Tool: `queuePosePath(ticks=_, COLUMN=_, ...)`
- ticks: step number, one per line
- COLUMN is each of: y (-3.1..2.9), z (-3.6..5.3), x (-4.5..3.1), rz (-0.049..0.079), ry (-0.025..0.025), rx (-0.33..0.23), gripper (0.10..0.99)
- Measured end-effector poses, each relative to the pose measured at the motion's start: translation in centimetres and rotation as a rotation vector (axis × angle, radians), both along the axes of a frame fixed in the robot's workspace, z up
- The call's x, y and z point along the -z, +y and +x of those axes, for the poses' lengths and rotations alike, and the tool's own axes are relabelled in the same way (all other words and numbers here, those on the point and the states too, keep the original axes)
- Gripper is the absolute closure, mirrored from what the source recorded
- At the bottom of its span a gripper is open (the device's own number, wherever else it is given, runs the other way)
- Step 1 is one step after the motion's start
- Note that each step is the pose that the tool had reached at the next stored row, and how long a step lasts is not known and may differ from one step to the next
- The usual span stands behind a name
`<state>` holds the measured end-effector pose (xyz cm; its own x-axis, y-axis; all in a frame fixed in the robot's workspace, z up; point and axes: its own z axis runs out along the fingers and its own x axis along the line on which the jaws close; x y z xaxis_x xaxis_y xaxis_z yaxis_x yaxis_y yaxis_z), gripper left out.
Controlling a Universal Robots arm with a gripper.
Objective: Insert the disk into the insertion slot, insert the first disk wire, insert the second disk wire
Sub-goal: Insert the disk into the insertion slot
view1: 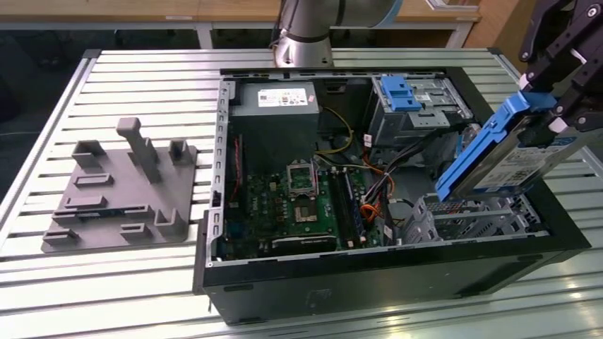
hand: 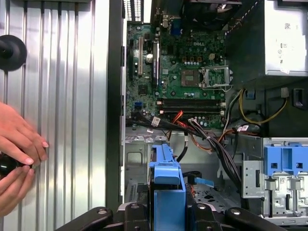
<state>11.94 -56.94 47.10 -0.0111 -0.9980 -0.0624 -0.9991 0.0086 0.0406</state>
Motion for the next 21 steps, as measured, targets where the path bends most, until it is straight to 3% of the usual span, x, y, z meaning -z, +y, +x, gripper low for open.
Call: queuePosePath(ticks=21, y=0.34, z=0.0, x=1.18, rz=0.0, ry=0.0, rx=-0.018, gripper=0.722)
